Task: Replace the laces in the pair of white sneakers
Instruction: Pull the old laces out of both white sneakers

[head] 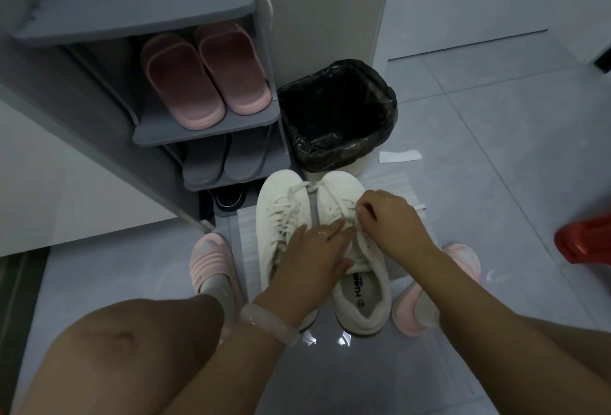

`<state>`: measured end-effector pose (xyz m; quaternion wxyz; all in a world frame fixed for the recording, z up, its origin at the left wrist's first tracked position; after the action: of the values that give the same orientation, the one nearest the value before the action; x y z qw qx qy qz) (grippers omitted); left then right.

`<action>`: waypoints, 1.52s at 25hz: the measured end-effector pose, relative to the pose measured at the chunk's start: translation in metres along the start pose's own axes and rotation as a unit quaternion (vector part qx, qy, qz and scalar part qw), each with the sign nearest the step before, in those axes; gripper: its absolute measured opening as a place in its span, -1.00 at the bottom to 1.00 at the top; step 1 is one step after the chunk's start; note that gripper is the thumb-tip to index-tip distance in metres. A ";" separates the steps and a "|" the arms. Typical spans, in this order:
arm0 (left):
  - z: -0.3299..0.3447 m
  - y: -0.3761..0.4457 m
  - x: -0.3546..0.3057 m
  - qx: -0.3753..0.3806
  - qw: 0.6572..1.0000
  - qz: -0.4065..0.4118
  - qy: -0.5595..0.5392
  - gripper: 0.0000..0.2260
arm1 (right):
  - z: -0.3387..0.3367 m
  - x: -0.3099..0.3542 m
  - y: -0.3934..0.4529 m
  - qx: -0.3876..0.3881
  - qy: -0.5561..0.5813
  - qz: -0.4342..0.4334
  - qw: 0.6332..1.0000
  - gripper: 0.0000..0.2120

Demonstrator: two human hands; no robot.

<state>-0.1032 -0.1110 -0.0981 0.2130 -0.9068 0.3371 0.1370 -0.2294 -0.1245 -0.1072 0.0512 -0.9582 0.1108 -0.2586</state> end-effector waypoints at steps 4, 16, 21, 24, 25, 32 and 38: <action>-0.001 0.001 0.011 0.014 0.997 -0.034 0.069 -0.53 | 0.005 -0.004 0.001 0.051 -0.020 0.014 0.998 -0.79; 0.009 0.001 0.013 0.008 0.998 -0.052 0.027 -0.55 | 0.009 0.019 0.021 0.106 -0.108 0.015 0.988 -0.87; 0.013 0.001 0.010 -0.065 0.994 -0.056 0.074 -0.61 | 0.007 -0.007 0.024 0.277 0.130 0.167 0.937 -0.72; 0.018 0.000 0.008 -0.082 0.992 -0.054 0.079 -0.62 | 0.001 -0.004 0.021 0.368 0.014 0.092 0.925 -0.70; 0.020 0.002 0.007 -0.069 0.994 -0.055 0.064 -0.62 | -0.007 -0.010 0.022 0.379 -0.037 0.071 0.922 -0.69; 0.021 0.003 0.008 -0.045 0.996 -0.064 0.033 -0.35 | -0.095 -0.071 0.043 0.025 -0.179 0.088 0.980 -0.81; 0.019 0.001 0.011 -0.019 0.998 -0.052 0.009 -0.52 | -0.053 -0.018 0.008 -0.057 -0.184 -0.276 0.942 -0.75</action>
<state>-0.0981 -0.1090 -0.1192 0.1995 -0.9283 0.2883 0.1237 -0.2728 -0.1299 -0.0715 -0.0573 -0.9834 -0.1551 -0.0752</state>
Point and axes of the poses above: each hand's wrist, its own y-axis towards the middle knuckle, its own z-axis out of the palm, x = y × z, the point moved 6 cm from there along y, towards the middle knuckle, and after that the axes turned 1 degree about -x, right-handed, at the moved point
